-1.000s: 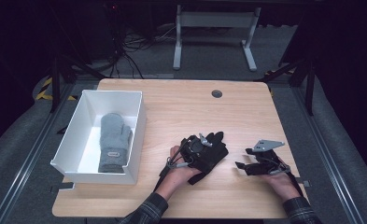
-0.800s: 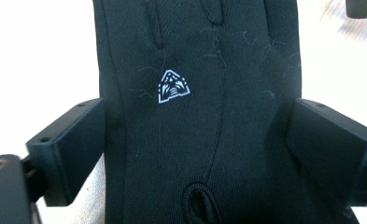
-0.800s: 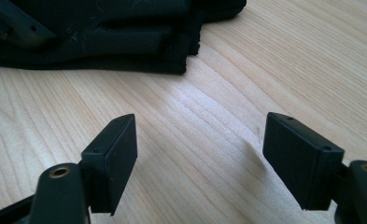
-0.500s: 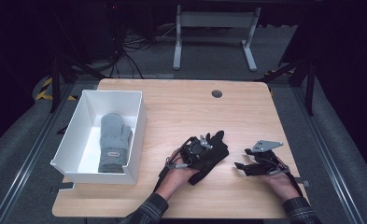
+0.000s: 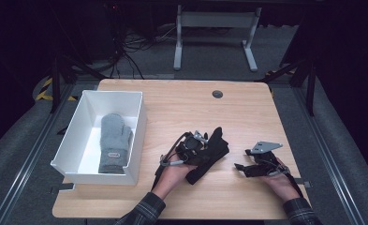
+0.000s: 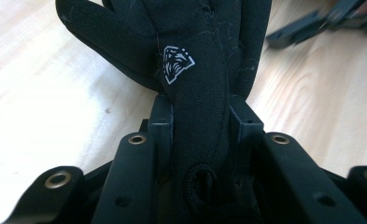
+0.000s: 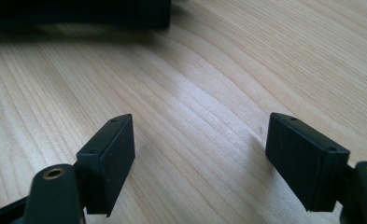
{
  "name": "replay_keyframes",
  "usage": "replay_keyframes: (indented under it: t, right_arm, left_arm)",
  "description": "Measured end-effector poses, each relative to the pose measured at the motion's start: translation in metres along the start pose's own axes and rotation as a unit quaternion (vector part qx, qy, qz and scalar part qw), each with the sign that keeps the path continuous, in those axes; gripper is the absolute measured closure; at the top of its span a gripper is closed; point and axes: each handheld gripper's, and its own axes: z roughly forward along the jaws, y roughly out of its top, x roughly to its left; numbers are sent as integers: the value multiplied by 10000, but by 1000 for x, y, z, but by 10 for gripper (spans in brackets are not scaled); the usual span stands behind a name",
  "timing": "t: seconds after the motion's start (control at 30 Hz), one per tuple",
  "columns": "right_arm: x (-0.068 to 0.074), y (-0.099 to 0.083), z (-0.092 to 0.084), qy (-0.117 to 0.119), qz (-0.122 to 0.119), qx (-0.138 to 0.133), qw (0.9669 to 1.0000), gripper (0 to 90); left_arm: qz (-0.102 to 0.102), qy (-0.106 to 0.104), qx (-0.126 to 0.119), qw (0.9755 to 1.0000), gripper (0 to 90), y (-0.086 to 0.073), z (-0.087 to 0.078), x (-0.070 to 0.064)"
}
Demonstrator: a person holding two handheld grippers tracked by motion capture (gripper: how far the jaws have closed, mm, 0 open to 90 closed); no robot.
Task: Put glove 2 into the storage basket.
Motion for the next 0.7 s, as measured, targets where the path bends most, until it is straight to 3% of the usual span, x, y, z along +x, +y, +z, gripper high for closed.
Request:
replay_keyframes:
  t: [0.3,0.43,0.47,0.7]
  right_arm:
    - [0,-2,4,28,79,-100,9999,169]
    - [1,-3,5,-1,108,-183,9998,149]
    - [1,-3,5,-1,108,-183,9998,149]
    - [1,-3,6,-21,117,-178,9998,145]
  left_arm:
    - [-139,114,-213,9996,688,9,-52,5]
    - [-160,283,-304,9990,687,14,-85,9]
    - [-160,283,-304,9990,687,14,-85,9]
    - [-319,541,-493,9968,687,15,-133,24]
